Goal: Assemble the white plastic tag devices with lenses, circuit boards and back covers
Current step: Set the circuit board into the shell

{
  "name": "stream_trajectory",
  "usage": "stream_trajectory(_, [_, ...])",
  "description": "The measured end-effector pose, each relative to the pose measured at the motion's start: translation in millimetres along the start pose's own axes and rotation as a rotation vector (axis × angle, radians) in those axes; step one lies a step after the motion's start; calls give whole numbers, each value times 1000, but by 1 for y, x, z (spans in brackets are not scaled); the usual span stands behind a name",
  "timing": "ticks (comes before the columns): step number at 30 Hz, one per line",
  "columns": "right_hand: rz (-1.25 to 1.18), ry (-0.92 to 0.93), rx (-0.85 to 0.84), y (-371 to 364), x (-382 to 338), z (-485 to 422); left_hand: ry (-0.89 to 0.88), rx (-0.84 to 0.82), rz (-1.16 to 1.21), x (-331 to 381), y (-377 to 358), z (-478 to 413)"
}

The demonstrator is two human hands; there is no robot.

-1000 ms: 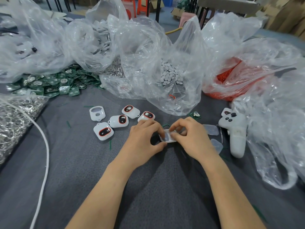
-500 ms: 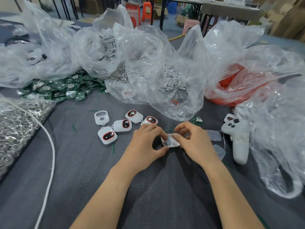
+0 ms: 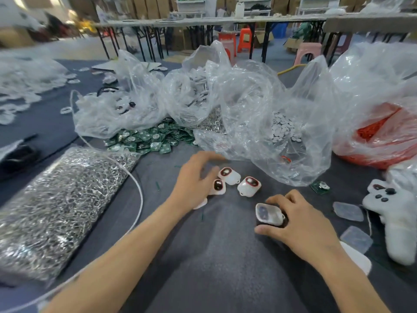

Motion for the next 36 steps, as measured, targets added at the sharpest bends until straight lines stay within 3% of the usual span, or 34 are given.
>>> stream_trajectory(5, [-33, 22, 71, 1, -6, 2, 190, -113, -498, -88, 43, -42])
stream_trajectory(8, [-38, 21, 64, 0, -7, 2, 205, -216, -670, -119, 59, -47])
stream_trajectory(14, [-198, 36, 102, 2, -2, -1, 225, 74, -755, -103, 75, -41])
stream_trajectory(16, [-354, 56, 194, 5, 0, -1, 195, 167, -569, -69, 68, -39])
stream_trajectory(18, [-570, 48, 299, 10, 2, -1, 182, 180, -104, -23, 47, -33])
stream_trajectory(21, [-971, 36, 270, 15, -1, 2, 240, -3, 548, 35, -13, -7])
stream_trajectory(23, [-1134, 39, 244, 18, -3, 4, 319, -72, 772, 55, -48, 12])
stream_trajectory(36, [-1335, -22, 94, 14, -7, 4, 348, -92, 847, 50, -67, 34])
Point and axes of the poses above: each hand's wrist, its own z-axis away from the middle knuckle, its own y-axis out of the back of the hand, x = y × z, the point moved 4 cm from there along -z, towards the middle knuckle, and after that the axes turned 5 degrees about -y, right-handed, at the moved point
